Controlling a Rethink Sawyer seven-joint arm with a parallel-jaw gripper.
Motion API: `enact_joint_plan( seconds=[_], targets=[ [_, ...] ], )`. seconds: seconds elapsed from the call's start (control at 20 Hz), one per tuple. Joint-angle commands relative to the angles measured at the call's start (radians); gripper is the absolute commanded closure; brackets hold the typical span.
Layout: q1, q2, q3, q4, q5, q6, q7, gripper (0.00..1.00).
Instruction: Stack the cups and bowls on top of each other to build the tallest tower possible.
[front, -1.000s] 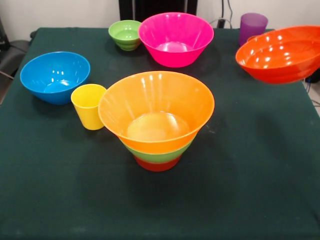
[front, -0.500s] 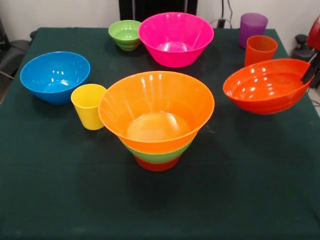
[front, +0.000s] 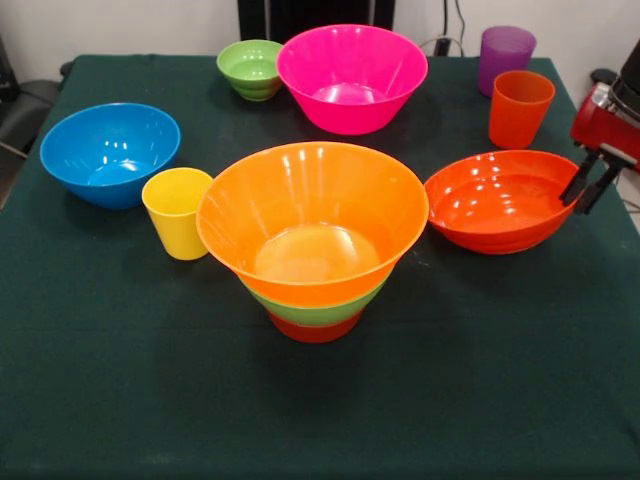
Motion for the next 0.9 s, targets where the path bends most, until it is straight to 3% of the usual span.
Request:
enact_joint_plan(
  seconds=[0.05,0.4,0.45,0.9],
  targets=[
    [0.011,0.042,0.033,0.071,0.002,-0.075,0.210,1.00],
    [0.037,0.055,0.003,0.061,0.025,-0.057,0.247,1.00],
    [0.037,0.057,0.002,0.060,0.035,-0.054,0.246,0.00],
    [0.027,0.044,0.008,0.075,0.064,-0.075,0.235,0.00]
  ],
)
